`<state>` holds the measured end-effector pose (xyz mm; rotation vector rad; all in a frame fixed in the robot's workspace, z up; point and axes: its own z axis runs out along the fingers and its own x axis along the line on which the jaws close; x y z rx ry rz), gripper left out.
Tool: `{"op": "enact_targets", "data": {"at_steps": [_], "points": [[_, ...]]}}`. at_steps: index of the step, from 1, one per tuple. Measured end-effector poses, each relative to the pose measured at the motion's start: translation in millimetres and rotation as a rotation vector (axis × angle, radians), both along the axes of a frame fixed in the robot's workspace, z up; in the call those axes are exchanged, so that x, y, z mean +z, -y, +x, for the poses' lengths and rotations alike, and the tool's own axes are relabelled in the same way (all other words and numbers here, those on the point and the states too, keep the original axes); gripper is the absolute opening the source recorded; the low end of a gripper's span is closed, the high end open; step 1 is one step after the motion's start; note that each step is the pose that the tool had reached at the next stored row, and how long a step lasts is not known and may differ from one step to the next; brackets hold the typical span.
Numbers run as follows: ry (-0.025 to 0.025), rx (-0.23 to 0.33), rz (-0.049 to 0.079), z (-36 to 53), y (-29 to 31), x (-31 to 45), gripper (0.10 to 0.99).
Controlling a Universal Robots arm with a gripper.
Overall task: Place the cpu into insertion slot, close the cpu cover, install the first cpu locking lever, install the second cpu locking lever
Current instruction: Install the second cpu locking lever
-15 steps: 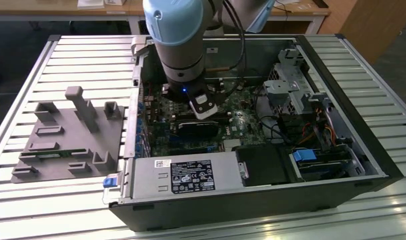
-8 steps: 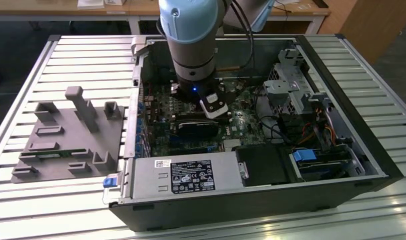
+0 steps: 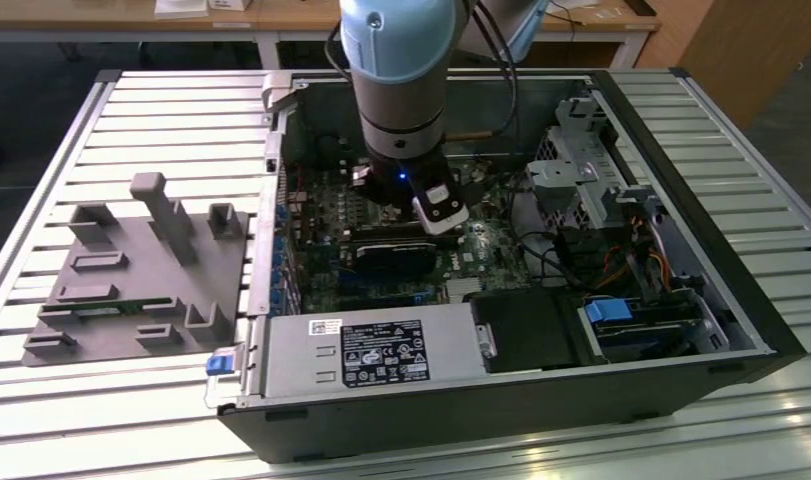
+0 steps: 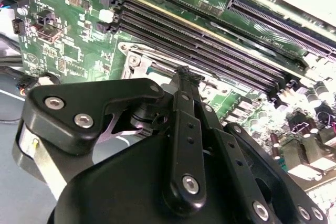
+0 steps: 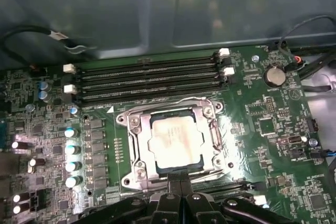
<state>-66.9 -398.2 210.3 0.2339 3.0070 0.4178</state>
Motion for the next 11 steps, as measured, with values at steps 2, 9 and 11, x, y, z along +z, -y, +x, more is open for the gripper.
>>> {"op": "enact_targets", "data": {"at_steps": [2,9,11], "points": [[0.0001,0.000,-0.008,0.7,-2.6,0.0,0.106],[-0.0001,0.000,-0.033,4.4,-16.3,-0.2,0.106],[-0.0001,0.000,-0.035,5.2,-20.7,-0.2,0.106]]}}
